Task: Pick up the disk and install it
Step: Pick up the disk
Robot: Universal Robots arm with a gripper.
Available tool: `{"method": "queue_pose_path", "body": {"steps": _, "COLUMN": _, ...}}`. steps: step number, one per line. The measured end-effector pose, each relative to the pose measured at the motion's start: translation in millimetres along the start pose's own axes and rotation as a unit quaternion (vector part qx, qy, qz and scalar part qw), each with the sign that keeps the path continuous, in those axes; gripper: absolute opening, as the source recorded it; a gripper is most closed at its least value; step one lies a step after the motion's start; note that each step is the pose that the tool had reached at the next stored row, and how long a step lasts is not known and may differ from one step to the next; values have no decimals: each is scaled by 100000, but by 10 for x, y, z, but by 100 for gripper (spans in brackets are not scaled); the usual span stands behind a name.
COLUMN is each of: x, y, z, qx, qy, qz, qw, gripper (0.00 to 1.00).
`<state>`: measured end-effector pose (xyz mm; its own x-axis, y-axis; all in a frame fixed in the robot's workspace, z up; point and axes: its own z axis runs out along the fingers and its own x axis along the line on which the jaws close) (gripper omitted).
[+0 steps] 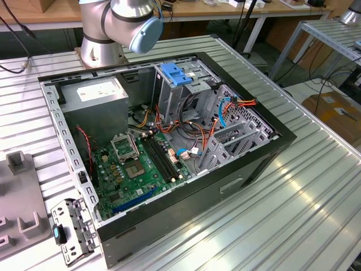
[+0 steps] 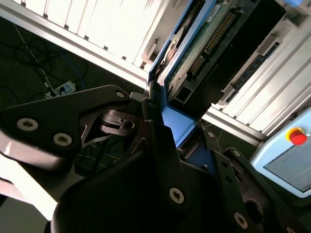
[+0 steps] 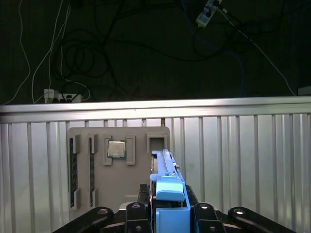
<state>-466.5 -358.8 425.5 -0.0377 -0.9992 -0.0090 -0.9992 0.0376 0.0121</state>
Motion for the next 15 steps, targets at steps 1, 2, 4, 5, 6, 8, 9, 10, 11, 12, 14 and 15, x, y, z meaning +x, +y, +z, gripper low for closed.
{"method": "queue_pose_path", "body": {"steps": 1, "x": 0, "y": -1, "z": -4, "qx": -3, "qy": 0, "qz": 1, "qw": 100000, "gripper": 37}}
{"method": "queue_pose_path", "body": {"steps": 2, "x": 0, "y": -2, "z": -8, "qx": -6, "qy": 3, "qz": 0, "qw": 100000, "gripper": 37}}
{"method": "queue_pose_path", "body": {"steps": 4, "x": 0, "y": -4, "z": -15, "qx": -4, "qy": 2, "qz": 2, "qw": 100000, "gripper": 37}}
{"method": "queue_pose_path", "body": {"steps": 5, "x": 0, "y": -5, "z": -19, "qx": -5, "qy": 2, "qz": 1, "qw": 100000, "gripper": 37}}
{"method": "queue_pose_path", "body": {"steps": 6, "x": 0, "y": -6, "z": -23, "qx": -9, "qy": 3, "qz": -1, "qw": 100000, "gripper": 37}}
{"method": "queue_pose_path", "body": {"steps": 8, "x": -1, "y": -7, "z": -30, "qx": -6, "qy": 2, "qz": 1, "qw": 100000, "gripper": 37}}
{"method": "queue_pose_path", "body": {"steps": 9, "x": -1, "y": -8, "z": -36, "qx": -8, "qy": 5, "qz": 3, "qw": 100000, "gripper": 37}}
{"method": "queue_pose_path", "body": {"steps": 10, "x": -1, "y": -9, "z": -43, "qx": -7, "qy": 2, "qz": 1, "qw": 100000, "gripper": 37}}
{"method": "queue_pose_path", "body": {"steps": 11, "x": -1, "y": -9, "z": -47, "qx": -7, "qy": 2, "qz": 0, "qw": 100000, "gripper": 37}}
{"method": "queue_pose_path", "body": {"steps": 12, "x": -1, "y": -10, "z": -54, "qx": -6, "qy": 3, "qz": 0, "qw": 100000, "gripper": 37}}
{"method": "queue_pose_path", "body": {"steps": 14, "x": -1, "y": -11, "z": -64, "qx": -4, "qy": 1, "qz": 0, "qw": 100000, "gripper": 37}}
{"method": "queue_pose_path", "body": {"steps": 15, "x": -1, "y": -13, "z": -70, "qx": -9, "qy": 3, "qz": -1, "qw": 100000, "gripper": 37}}
